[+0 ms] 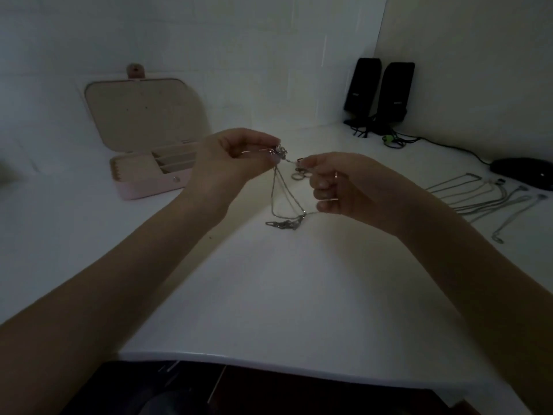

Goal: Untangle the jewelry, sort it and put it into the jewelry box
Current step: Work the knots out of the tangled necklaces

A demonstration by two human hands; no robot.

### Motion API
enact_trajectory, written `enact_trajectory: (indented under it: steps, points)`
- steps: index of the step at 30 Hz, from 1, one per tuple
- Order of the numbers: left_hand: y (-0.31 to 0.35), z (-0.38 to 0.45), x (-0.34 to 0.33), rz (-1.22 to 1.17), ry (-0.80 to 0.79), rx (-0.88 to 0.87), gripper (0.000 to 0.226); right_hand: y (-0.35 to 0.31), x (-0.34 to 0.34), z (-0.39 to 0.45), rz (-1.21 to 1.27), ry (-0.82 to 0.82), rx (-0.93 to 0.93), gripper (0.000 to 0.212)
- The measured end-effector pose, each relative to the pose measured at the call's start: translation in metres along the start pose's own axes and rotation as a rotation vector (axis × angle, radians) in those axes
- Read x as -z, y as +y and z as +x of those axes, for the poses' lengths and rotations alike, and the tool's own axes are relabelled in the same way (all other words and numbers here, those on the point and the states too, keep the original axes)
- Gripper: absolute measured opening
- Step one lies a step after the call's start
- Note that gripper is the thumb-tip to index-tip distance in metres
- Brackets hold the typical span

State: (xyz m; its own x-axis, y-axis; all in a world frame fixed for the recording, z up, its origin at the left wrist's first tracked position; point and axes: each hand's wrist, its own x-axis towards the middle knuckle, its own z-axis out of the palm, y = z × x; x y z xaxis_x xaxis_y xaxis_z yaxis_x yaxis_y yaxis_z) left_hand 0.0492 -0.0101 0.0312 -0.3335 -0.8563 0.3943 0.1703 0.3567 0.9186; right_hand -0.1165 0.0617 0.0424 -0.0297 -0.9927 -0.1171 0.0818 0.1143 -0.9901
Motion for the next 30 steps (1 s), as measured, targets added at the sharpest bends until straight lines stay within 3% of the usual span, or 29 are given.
enact_trajectory:
  steps: [3, 6, 12, 16, 23, 28, 30]
  points:
    - [0.000, 0.003, 0.002, -0.147, 0.020, 0.075, 0.023, 0.002, 0.001, 0.000, -0.267, 0.020, -0.052, 0.021]
    - [0.002, 0.008, 0.006, -0.343, 0.058, 0.144, 0.022, 0.005, 0.005, -0.002, -0.587, 0.025, 0.008, 0.025]
    - [0.004, 0.007, 0.010, -0.457, 0.055, 0.178, 0.020, 0.005, 0.012, -0.005, -0.796, -0.006, 0.093, 0.021]
    - [0.006, 0.011, 0.013, -0.533, 0.091, 0.216, 0.021, 0.004, 0.013, -0.004, -0.569, 0.048, 0.230, 0.029]
    - [0.008, 0.008, 0.010, -0.427, -0.025, 0.307, 0.019, 0.004, 0.005, -0.002, 0.047, 0.008, 0.157, 0.031]
    - [0.009, 0.005, 0.010, -0.328, -0.064, 0.314, 0.020, 0.004, 0.013, 0.000, -0.030, -0.055, 0.140, 0.008]
    - [0.010, 0.004, 0.011, -0.249, -0.063, 0.275, 0.020, 0.007, 0.015, 0.000, -0.092, -0.073, 0.122, 0.007]
